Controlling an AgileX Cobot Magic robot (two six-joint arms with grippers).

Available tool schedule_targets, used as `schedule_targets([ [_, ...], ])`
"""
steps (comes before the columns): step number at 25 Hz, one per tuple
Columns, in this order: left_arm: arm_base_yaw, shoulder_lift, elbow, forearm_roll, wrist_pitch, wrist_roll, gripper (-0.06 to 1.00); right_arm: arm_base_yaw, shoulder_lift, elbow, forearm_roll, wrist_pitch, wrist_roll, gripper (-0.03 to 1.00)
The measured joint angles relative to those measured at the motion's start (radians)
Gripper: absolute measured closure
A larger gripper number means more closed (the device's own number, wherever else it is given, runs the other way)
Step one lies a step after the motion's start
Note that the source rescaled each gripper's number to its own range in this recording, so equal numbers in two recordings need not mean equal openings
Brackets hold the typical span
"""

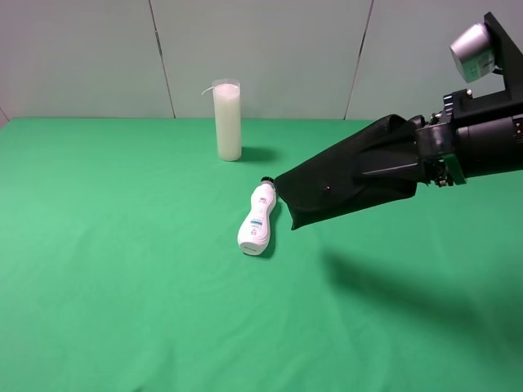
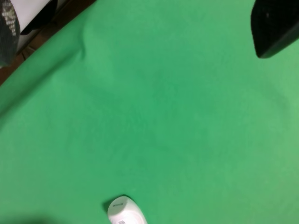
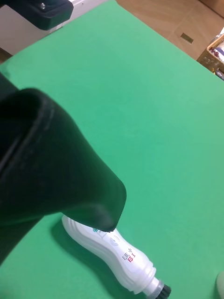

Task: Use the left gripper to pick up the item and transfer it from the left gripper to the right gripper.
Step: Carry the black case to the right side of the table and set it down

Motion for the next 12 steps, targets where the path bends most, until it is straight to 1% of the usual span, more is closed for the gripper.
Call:
schedule_targets([
  [3,0.009,0.000,0.000,0.001,0.000,0.000,-0.06,0.000,0.000,0.000,0.000,-0.013,0.000,0.95],
  [5,0.043,0.000,0.000,0.001,0.000,0.000,-0.06,0.000,0.000,0.000,0.000,-0.020,0.001,0.95],
  [8,0.126,0.000,0.000,0.002,0.000,0.000,-0.06,0.000,0.000,0.000,-0.008,-0.020,0.001,0.95],
  [12,0.281,0.000,0.000,0.002,-0.001,0.000,-0.06,0.000,0.000,0.000,-0.023,-0.024,0.002,0.95],
])
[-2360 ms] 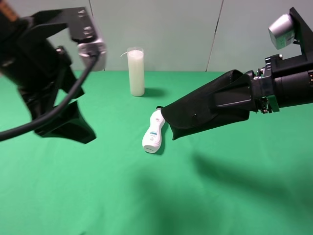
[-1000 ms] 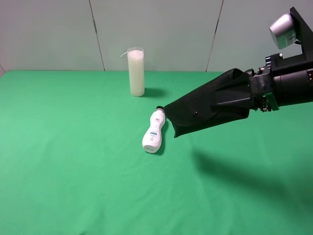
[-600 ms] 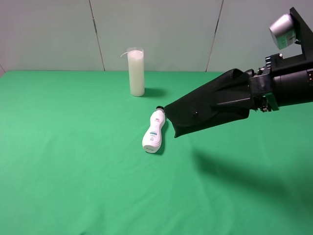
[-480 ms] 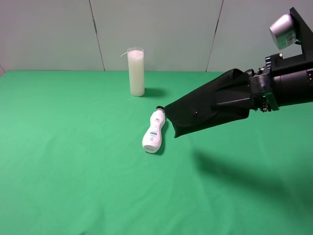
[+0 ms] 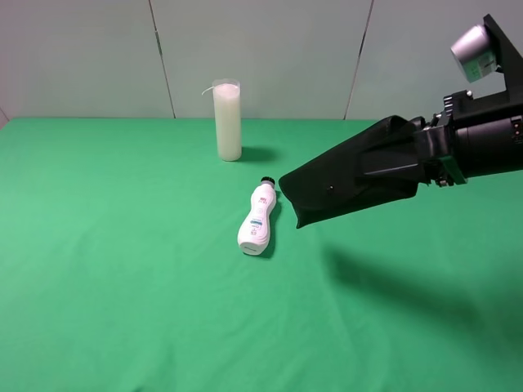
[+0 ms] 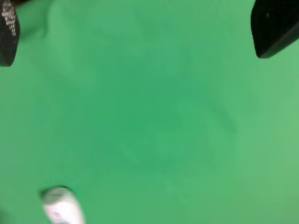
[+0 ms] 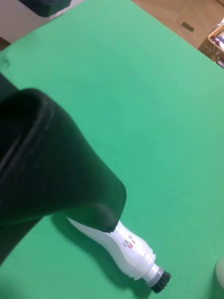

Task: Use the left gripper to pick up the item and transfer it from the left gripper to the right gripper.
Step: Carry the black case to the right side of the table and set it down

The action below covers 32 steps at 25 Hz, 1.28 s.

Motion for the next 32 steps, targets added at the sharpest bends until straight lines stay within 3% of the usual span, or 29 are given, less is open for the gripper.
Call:
schedule_targets([
  [5,0.144,0.000,0.000,0.000,0.000,0.000,-0.06,0.000,0.000,0.000,-0.009,-0.029,0.002,0.95],
  [14,0.279,0.000,0.000,0.000,0.000,0.000,-0.06,0.000,0.000,0.000,-0.075,-0.152,0.092,0.95],
  [22,0.291,-0.079,0.000,0.000,0.000,0.000,-0.06,0.000,0.000,0.000,-0.227,-0.232,0.243,0.95],
  [27,0.291,-0.083,0.000,0.000,0.000,0.000,-0.06,0.000,0.000,0.000,-0.310,-0.223,0.316,0.95],
  [32,0.291,-0.083,0.000,0.000,0.000,0.000,-0.06,0.000,0.001,-0.041,-0.412,-0.152,0.414,0.95],
])
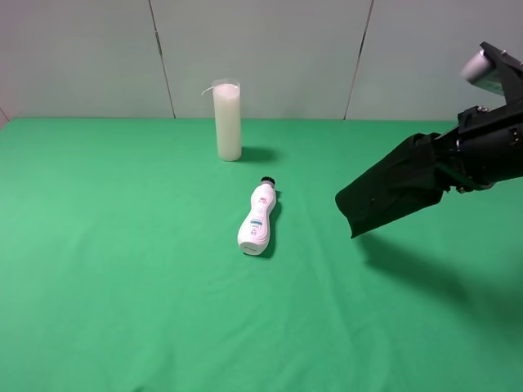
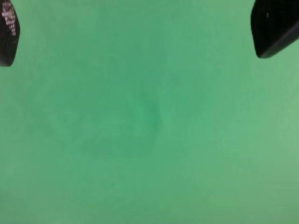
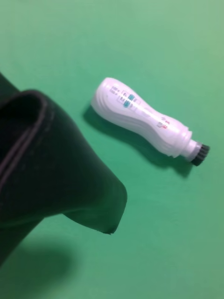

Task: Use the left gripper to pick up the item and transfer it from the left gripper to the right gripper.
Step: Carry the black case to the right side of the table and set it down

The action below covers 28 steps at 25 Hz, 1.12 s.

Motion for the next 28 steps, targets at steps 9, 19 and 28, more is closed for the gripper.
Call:
schedule_targets([
  [9,0.000,0.000,0.000,0.000,0.000,0.002,-0.06,0.000,0.001,-0.180,-0.254,0.197,0.231,0.95],
  [19,0.000,0.000,0.000,0.000,0.000,0.003,-0.06,0.000,0.108,-0.201,-0.324,0.266,0.308,0.95],
  [28,0.000,0.000,0.000,0.000,0.000,0.004,-0.06,0.000,0.270,-0.297,-0.333,0.346,0.309,0.95],
])
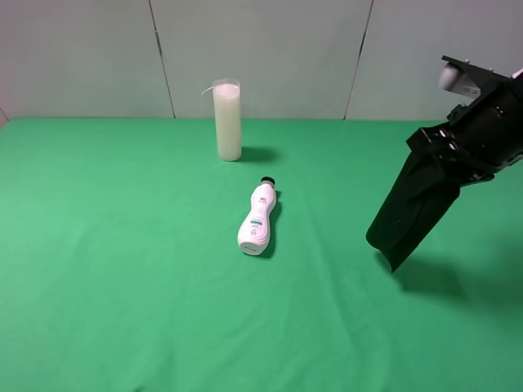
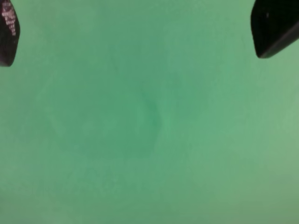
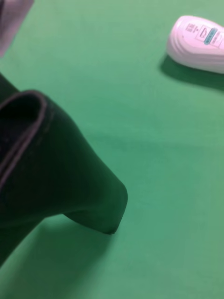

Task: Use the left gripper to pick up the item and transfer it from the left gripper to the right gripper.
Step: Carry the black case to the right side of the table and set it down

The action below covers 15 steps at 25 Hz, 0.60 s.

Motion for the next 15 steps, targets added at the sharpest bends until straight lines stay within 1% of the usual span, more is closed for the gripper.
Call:
schedule_targets([
  [3,0.000,0.000,0.000,0.000,0.000,0.000,-0.06,0.000,0.070,-0.041,-0.001,0.041,0.000,0.95],
  [9,0.000,0.000,0.000,0.000,0.000,0.000,-0.06,0.000,0.184,-0.091,-0.019,0.060,0.000,0.95],
  [15,0.000,0.000,0.000,0.000,0.000,0.000,-0.06,0.000,0.259,-0.147,-0.005,0.088,-0.004,0.95],
])
